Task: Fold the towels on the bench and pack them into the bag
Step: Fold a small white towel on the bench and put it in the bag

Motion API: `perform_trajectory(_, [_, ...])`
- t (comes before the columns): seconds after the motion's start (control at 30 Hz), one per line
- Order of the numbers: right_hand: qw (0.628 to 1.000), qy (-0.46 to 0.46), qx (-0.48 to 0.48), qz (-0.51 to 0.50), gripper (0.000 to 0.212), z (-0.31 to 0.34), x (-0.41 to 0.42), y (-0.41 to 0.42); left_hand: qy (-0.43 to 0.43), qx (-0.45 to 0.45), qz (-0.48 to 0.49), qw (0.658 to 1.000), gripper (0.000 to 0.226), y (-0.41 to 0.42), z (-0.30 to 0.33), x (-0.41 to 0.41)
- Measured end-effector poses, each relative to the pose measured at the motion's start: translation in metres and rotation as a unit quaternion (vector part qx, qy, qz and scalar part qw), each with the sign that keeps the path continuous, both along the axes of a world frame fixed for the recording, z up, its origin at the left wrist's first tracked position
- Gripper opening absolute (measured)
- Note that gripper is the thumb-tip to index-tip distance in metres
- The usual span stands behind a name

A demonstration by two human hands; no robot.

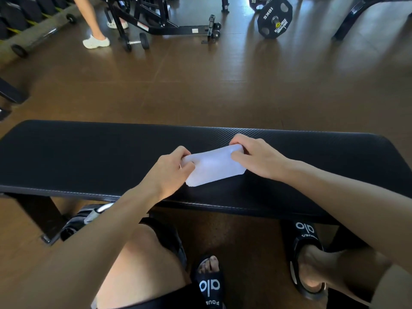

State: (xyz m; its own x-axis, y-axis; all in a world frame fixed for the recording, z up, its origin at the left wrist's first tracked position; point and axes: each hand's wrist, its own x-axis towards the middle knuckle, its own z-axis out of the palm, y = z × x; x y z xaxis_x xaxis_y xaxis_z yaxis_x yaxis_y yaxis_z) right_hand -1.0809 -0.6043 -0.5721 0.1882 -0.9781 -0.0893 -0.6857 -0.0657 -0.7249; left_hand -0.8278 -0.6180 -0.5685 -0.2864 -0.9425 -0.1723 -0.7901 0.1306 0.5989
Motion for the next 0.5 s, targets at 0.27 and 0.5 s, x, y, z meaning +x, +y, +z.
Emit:
perform_trajectory(0.27, [0.998, 0.011, -0.043, -0.051, 0.016, -0.020, 0.011, -0.012, 0.057, 0.081, 0.083, 0.992, 0.028, -0.021, -0.013, -0.006])
perform_trajectory(0.5, [0.975, 0.150, -0.137, -0.085, 0.027, -0.045, 0.017, -0.006, 0.004, 0.122, 0.080, 0.989, 0.034, -0.028, -0.008, -0.013])
